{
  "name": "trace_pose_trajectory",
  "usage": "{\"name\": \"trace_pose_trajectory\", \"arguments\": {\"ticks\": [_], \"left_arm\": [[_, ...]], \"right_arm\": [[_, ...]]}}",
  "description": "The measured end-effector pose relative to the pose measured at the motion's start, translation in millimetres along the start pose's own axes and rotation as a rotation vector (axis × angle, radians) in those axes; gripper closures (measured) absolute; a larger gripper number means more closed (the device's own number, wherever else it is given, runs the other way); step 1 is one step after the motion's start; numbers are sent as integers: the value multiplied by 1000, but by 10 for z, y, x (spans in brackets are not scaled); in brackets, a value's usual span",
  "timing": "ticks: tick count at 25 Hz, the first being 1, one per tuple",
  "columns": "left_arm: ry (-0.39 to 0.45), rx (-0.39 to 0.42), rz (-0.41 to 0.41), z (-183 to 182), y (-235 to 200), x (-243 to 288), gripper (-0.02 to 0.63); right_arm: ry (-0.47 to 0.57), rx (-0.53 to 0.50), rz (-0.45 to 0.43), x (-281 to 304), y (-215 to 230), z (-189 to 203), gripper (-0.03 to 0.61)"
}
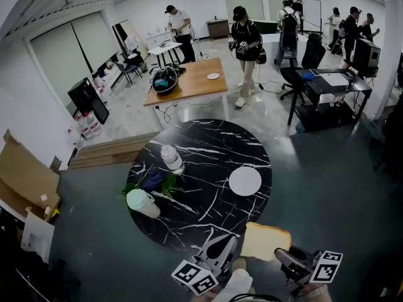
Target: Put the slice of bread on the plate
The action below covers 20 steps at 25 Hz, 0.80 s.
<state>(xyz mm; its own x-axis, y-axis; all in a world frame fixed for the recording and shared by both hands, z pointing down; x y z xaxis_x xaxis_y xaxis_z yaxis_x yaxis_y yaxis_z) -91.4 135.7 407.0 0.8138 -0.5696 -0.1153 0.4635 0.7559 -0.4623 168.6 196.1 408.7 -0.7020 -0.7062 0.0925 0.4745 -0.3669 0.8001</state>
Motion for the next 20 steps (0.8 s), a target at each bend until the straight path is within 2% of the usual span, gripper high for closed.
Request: {"name": "trace_pose_trajectory", "arguments": {"ticks": [9,20], "left_arm": [[-31,-2,9,-132,-510,453,606],[-71,-31,-3,-230,-1186,758,606]], "right_arm": [[0,16,32,394,330,-378,486],[-18,49,73,1020,704,-744,488]]}}
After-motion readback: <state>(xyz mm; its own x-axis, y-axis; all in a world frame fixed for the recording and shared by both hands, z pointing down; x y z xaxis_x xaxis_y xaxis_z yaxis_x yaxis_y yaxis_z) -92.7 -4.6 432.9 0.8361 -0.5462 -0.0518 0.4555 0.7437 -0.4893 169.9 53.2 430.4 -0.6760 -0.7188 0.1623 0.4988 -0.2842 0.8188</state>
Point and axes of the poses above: the fingertips, and each gripper's own axes: x forward along the fingers, y to its right, z out of its underside, the point moved 9 cm from there along -x, backward along the fingers, and after that the axes turned 7 degrees about z, right-handed, at the moved point
